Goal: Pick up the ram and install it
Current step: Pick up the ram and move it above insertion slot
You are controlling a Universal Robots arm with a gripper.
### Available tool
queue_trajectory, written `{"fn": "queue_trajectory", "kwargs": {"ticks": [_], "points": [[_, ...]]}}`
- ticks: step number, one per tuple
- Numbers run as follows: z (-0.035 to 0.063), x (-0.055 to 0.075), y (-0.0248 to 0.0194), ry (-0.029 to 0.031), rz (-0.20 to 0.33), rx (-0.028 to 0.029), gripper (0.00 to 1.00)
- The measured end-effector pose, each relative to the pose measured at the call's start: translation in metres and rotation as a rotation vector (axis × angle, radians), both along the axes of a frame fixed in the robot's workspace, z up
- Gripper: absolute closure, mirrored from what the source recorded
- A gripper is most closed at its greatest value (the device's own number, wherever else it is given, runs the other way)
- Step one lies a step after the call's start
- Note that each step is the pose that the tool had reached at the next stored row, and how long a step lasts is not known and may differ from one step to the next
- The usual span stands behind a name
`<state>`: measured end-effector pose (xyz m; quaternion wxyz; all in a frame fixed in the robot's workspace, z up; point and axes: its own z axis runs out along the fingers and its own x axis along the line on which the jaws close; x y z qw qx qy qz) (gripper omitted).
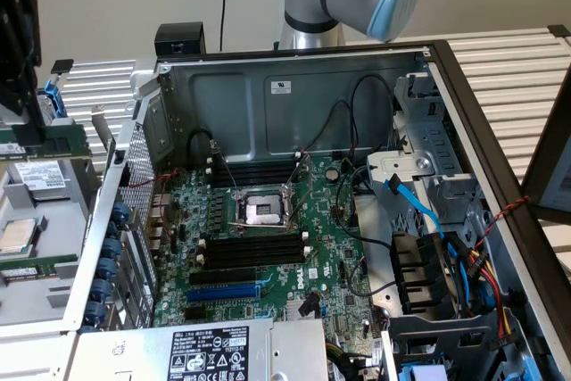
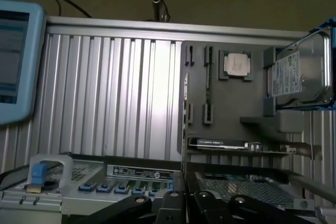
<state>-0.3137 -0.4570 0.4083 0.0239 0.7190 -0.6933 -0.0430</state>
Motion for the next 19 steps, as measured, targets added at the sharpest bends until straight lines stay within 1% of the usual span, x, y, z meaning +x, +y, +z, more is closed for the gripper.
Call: {"fn": "queue_trajectory", "kwargs": {"ticks": [5,19], "points": [[0.0009,0.023,-0.0015,0.001,0.0,-0.0001,0.87],[0.0009,0.086,-0.0019,0.0022,0.002,0.0,0.87]]}}
